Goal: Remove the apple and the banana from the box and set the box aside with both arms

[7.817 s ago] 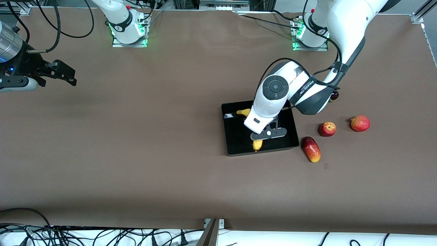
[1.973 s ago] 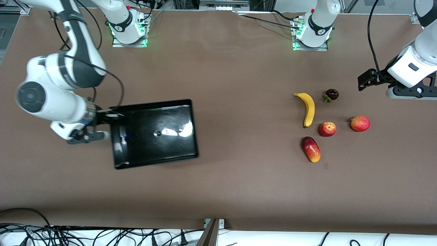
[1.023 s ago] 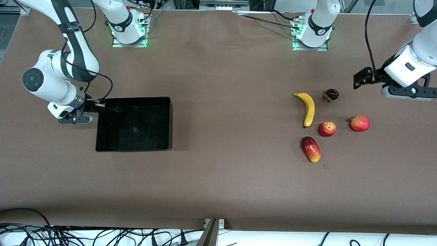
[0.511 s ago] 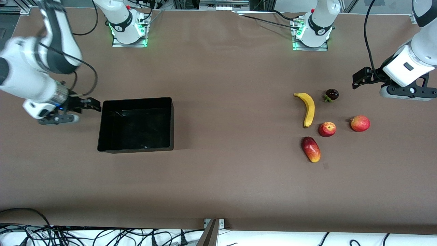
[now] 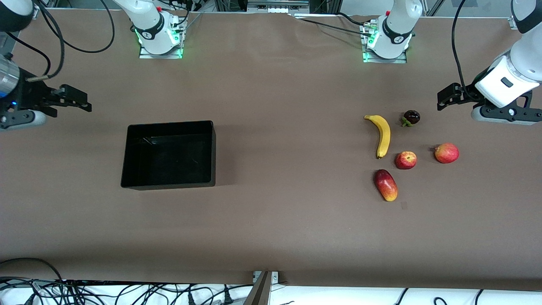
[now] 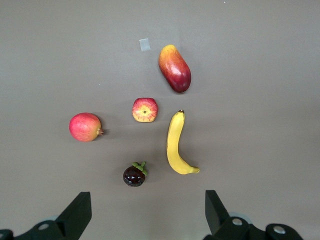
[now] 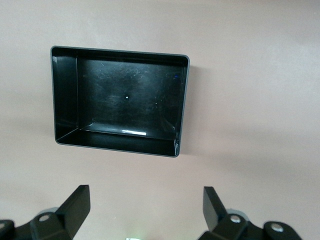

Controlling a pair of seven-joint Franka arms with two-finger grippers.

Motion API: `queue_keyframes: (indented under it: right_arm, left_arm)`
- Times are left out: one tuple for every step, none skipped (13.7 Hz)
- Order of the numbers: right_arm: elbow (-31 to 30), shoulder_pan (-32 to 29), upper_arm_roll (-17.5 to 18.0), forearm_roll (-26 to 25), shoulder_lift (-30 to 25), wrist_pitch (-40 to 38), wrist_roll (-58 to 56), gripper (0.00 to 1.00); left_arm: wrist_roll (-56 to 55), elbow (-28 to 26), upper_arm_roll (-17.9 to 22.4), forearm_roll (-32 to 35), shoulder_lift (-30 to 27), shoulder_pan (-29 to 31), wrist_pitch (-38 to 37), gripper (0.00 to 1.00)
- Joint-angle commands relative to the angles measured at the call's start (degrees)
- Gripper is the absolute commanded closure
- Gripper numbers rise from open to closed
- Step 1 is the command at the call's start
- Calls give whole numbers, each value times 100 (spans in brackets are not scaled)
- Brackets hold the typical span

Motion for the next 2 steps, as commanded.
queue_keyframes:
  right_arm:
    - [183, -3, -13, -29, 164, -137, -86, 0]
    - [183, -3, -13, -37, 156, -137, -77, 0]
  left_arm:
    - [126, 163, 24, 13, 62, -29, -152, 0]
    - [126, 171, 15, 13, 62, -38, -161, 0]
